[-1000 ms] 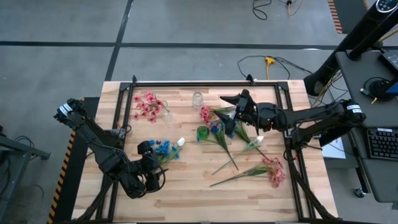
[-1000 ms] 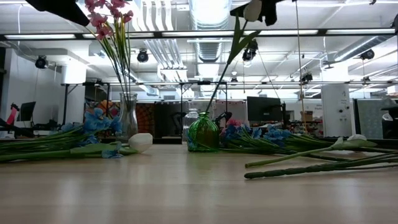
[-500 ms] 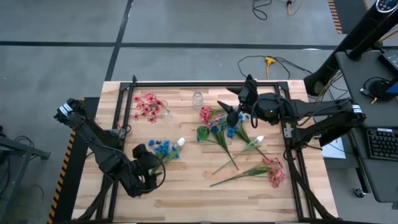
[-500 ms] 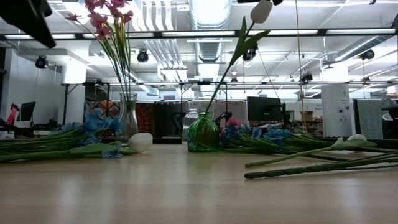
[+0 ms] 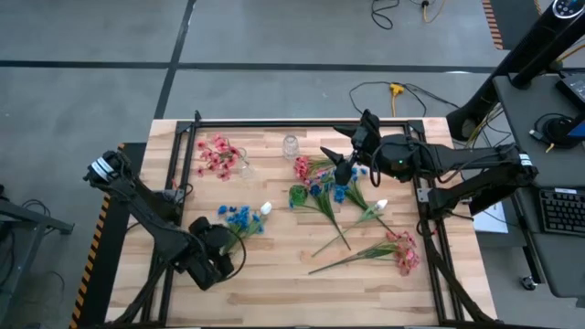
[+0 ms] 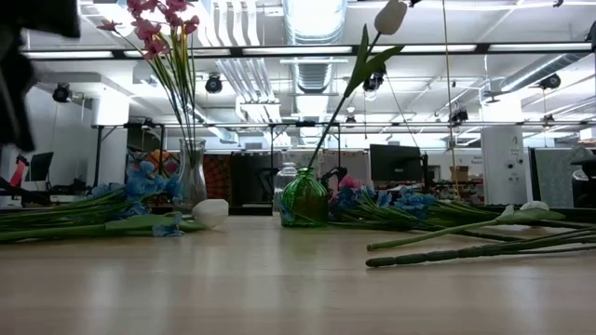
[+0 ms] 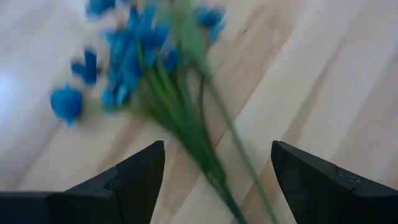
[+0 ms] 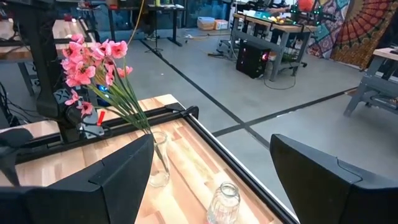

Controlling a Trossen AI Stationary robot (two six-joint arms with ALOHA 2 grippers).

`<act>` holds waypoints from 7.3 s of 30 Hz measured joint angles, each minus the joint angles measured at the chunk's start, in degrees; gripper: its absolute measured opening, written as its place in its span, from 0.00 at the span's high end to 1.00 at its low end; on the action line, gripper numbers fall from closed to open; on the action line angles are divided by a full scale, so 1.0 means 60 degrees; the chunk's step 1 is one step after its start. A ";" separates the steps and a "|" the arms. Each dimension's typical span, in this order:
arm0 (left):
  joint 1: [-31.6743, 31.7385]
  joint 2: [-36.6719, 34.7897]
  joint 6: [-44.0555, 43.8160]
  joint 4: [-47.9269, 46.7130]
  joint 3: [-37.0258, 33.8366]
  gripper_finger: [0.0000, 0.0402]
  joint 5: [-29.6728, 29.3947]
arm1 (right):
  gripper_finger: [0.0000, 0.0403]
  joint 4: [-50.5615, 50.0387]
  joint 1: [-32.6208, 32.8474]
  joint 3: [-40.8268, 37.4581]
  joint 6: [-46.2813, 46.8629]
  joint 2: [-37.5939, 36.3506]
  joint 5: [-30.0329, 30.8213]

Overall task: Sort flowers into vase by color
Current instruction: Put the bottom left blue flowers into the right transparent vase

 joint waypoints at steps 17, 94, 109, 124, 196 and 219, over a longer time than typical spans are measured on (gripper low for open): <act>-0.0295 0.0877 -0.1102 0.2218 -0.1645 0.33 0.0333 | 0.22 -0.0203 -0.0004 0.0000 -0.0012 0.0004 -0.0006; -0.0815 -0.0065 0.1211 -0.3221 0.3548 0.98 -0.3131 | 0.22 -0.0333 0.0000 -0.0011 -0.0602 -0.0619 -0.0686; -0.0801 -0.0092 0.6714 -0.0013 0.4019 0.98 -0.7474 | 0.22 0.0739 0.1567 -0.0011 -0.2259 -0.0576 -0.1804; 0.0422 -0.0098 1.3240 0.6752 0.3295 0.98 -0.5427 | 0.22 0.1528 0.2966 -0.0011 -0.3135 0.0000 -0.1759; 0.3763 0.0259 1.6673 1.5524 0.1075 0.95 -0.1059 | 0.86 0.4413 0.3475 0.0623 -0.4358 0.2328 -0.1607; 0.3428 -0.0624 1.4547 1.1608 0.1075 0.40 -0.1149 | 0.92 0.2945 0.3001 0.1756 -0.4406 0.1972 -0.0913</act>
